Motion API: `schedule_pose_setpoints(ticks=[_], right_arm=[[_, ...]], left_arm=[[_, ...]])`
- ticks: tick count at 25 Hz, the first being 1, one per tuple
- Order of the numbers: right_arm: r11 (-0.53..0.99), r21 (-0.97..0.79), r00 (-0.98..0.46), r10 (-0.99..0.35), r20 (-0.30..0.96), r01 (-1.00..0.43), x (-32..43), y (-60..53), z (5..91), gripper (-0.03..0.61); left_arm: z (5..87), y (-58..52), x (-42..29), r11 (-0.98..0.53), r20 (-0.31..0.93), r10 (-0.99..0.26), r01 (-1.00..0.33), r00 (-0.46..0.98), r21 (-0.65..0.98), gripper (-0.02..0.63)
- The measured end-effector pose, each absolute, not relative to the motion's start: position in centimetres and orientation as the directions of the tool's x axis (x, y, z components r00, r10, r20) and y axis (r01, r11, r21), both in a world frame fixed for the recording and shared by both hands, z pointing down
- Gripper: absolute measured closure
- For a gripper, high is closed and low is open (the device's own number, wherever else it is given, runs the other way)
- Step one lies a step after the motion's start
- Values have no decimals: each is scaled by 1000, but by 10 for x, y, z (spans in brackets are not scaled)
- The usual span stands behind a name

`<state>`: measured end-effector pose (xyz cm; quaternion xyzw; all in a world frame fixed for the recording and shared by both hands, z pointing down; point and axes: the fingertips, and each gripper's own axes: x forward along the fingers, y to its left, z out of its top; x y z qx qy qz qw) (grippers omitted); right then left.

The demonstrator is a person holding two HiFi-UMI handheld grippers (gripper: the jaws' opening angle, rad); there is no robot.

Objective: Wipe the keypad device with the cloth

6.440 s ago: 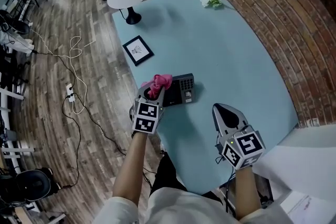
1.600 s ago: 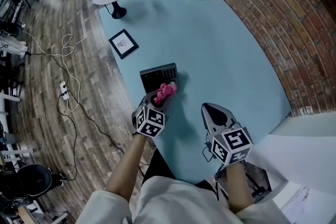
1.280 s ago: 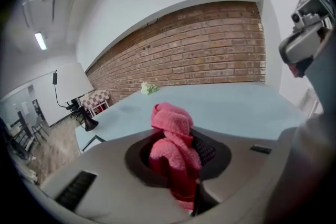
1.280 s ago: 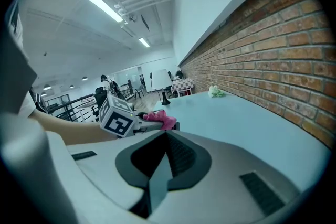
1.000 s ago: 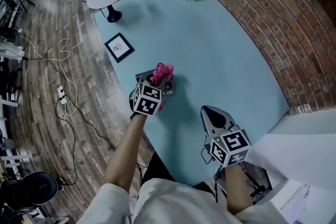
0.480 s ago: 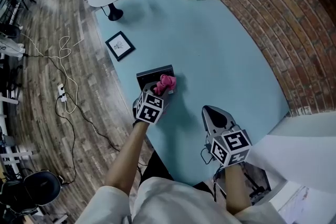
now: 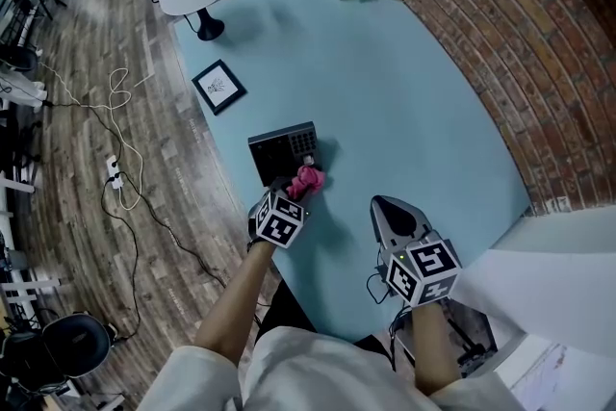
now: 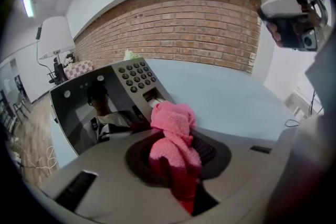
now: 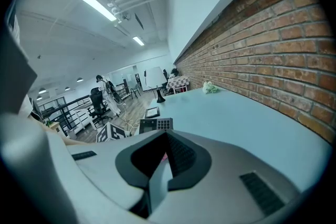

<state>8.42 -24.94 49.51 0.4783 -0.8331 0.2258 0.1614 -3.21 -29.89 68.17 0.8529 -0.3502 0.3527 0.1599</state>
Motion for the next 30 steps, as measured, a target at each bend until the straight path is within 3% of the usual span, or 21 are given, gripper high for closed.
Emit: schedule_pose_setpoints(ticks=[4, 12, 18, 30], right_arm=[[431, -226, -485, -729, 484, -873, 88, -249, 494, 561], [428, -228, -483, -731, 482, -875, 92, -246, 494, 561], [421, -228, -477, -733, 486, -878, 95, -243, 494, 561], [397, -239, -463, -735, 496, -886, 107, -242, 499, 561]], left_arm=[[666, -303, -28, -708, 675, -477, -701, 563, 84, 514], [571, -359, -22, -672, 457, -660, -741, 596, -3, 514], [567, -401, -28, -616, 506, -702, -784, 502, -77, 514], [594, -388, -16, -643, 553, -657, -764, 513, -54, 510]])
